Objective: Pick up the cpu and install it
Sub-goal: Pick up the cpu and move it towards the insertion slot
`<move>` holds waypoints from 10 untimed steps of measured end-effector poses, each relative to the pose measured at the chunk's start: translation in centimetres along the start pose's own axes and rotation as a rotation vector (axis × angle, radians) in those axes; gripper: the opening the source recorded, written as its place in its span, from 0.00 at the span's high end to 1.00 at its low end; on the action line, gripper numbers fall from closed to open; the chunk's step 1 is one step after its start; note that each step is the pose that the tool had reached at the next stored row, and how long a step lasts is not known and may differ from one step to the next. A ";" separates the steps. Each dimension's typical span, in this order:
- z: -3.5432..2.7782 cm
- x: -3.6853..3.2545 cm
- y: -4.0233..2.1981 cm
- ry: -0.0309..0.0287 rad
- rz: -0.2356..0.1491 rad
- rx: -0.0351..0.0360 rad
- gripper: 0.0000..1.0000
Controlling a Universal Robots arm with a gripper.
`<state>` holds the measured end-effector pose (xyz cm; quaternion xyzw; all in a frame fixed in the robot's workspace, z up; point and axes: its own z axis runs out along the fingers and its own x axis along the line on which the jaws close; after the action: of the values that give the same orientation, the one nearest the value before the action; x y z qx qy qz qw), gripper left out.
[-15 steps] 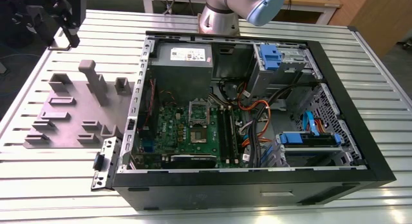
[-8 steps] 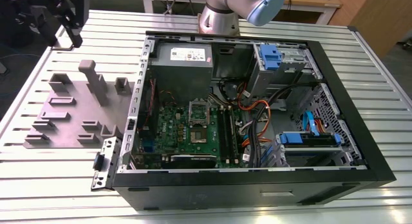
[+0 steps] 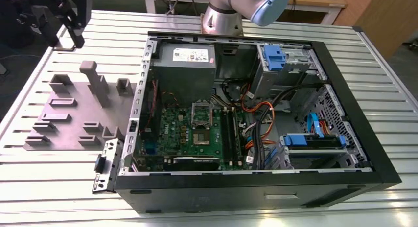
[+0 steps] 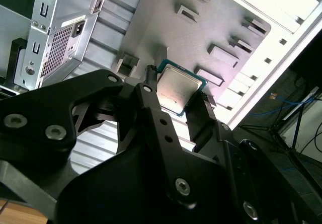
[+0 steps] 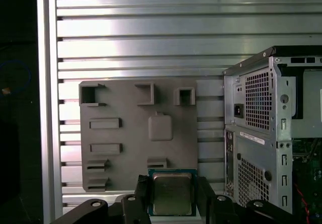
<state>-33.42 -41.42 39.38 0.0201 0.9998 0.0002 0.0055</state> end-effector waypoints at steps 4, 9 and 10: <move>0.00 -0.11 0.00 0.0000 0.000 0.0000 0.53; 0.00 -0.19 0.01 0.0000 0.000 0.0000 0.53; 0.00 -0.22 0.01 0.0000 0.000 0.0000 0.53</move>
<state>-33.20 -41.42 39.38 0.0201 0.9998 0.0002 0.0055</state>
